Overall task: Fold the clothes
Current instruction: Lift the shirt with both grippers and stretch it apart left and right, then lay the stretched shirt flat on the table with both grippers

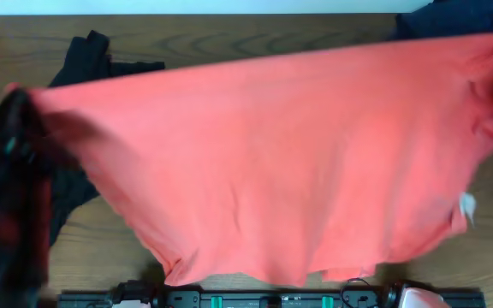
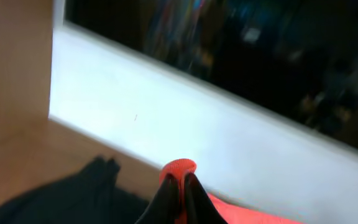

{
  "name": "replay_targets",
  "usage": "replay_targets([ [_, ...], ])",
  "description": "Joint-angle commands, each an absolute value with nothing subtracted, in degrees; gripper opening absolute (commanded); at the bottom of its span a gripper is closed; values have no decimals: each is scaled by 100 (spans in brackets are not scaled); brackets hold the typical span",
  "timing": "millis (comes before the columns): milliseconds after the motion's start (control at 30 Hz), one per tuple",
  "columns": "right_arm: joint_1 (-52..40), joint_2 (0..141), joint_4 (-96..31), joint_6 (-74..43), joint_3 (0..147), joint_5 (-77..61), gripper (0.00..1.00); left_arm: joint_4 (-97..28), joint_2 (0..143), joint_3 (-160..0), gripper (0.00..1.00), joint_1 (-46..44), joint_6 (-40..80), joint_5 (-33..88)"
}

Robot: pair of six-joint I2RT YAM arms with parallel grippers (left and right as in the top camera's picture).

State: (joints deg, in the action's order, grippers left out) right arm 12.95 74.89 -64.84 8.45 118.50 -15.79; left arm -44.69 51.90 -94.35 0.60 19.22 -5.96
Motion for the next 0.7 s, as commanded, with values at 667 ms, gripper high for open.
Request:
replay_targets([
  [667, 709, 11852, -4003, 1024, 11817, -1354, 1, -1529, 10315, -9358, 6, 198, 1756, -1271],
])
